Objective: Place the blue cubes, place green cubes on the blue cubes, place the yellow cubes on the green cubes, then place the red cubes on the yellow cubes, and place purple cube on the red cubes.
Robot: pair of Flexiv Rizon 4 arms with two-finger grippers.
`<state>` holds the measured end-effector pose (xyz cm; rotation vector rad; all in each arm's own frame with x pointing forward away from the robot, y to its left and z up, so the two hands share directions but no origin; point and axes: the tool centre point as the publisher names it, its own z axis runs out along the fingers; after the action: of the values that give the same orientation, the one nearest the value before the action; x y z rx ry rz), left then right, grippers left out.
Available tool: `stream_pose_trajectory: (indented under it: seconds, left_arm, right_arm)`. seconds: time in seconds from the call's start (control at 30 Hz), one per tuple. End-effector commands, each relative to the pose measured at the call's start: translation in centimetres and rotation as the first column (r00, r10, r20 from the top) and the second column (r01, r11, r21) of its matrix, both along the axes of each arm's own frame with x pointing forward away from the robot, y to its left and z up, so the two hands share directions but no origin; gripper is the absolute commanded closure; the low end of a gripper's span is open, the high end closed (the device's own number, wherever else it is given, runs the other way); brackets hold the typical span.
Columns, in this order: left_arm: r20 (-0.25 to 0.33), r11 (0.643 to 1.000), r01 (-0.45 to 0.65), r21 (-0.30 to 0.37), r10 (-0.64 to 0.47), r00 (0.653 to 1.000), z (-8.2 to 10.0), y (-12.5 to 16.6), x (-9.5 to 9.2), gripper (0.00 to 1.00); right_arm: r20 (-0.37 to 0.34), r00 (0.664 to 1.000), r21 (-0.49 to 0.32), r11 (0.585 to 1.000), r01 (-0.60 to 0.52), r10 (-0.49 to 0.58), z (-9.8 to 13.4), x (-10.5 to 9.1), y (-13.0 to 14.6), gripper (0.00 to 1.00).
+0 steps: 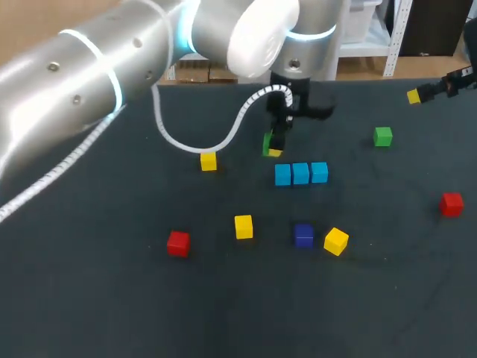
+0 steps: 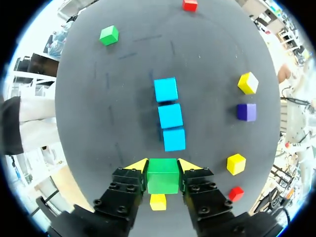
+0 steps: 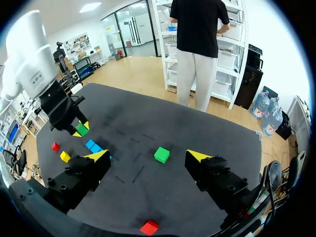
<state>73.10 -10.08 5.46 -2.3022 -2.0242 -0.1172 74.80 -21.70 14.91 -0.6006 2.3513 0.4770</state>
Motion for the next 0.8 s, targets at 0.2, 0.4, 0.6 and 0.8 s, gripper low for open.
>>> stream_pose_trajectory:
  seconds: [0.2, 0.4, 0.6, 0.8]
  left_arm:
    - [-0.184, 0.999, -0.051, -0.011, 0.048, 0.982, -0.1, -1.6, -0.2, 1.00]
    - [-0.184, 0.996, -0.082, -0.030, 0.075, 0.980, -0.6, -2.1, -0.9, 1.00]
    - [-0.157, 0.993, -0.108, -0.055, 0.098, 0.983, -0.6, -2.8, -1.9, 1.00]
    - [-0.123, 0.984, -0.153, -0.090, 0.142, 0.982, -0.7, -3.1, -2.3, 1.00]
  right_arm:
    - [-0.001, 1.000, 0.004, 1.000, -0.004, 0.004, -0.1, 0.1, -0.1, 0.00]
    - [-0.001, 1.000, 0.004, 1.000, -0.004, 0.004, -0.1, 0.1, -0.1, 0.00]
    - [-0.001, 1.000, 0.004, 1.000, -0.004, 0.004, -0.1, 0.1, -0.1, 0.00]
    - [-0.001, 1.000, 0.004, 1.000, -0.004, 0.004, -0.1, 0.1, -0.1, 0.00]
